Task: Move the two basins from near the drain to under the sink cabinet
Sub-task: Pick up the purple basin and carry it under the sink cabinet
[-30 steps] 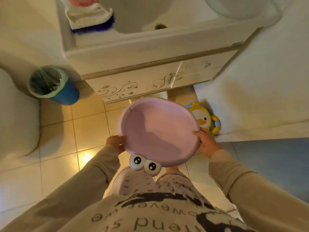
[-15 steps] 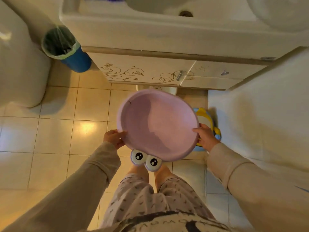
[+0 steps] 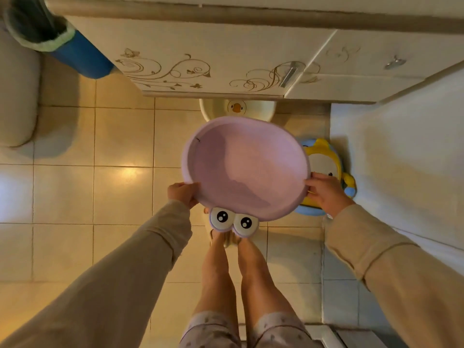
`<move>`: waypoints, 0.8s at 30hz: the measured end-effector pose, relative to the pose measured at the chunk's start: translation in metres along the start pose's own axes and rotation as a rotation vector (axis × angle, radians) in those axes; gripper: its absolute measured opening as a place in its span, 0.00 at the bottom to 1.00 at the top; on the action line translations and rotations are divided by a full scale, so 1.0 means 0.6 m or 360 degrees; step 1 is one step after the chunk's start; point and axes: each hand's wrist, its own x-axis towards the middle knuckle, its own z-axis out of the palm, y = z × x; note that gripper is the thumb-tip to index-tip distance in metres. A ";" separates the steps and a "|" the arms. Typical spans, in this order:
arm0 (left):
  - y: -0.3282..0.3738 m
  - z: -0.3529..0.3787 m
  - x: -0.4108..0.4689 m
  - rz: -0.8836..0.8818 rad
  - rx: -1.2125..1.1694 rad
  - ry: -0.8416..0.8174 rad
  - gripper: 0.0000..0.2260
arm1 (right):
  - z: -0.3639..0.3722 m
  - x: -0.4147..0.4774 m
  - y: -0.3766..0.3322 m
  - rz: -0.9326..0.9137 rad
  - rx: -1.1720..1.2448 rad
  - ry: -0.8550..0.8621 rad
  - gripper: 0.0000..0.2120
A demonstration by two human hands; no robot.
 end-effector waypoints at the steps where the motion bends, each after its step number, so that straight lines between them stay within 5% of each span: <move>1: -0.011 0.007 0.027 -0.0012 -0.0005 0.0005 0.22 | 0.008 0.028 0.009 -0.0003 0.0004 0.0027 0.19; 9: -0.047 0.072 0.264 0.0062 -0.0046 -0.0047 0.16 | 0.088 0.297 0.076 -0.0216 -0.0402 0.0157 0.15; 13: -0.010 0.112 0.362 0.0178 -0.0099 -0.0177 0.13 | 0.118 0.404 0.041 -0.0293 -0.0484 0.0250 0.05; 19: 0.060 0.164 0.475 0.0398 0.0010 -0.0308 0.15 | 0.178 0.532 -0.031 -0.0665 -0.0423 0.0410 0.26; 24: 0.106 0.204 0.564 0.0528 0.0211 -0.0323 0.20 | 0.216 0.618 -0.071 -0.0864 -0.0377 0.0511 0.28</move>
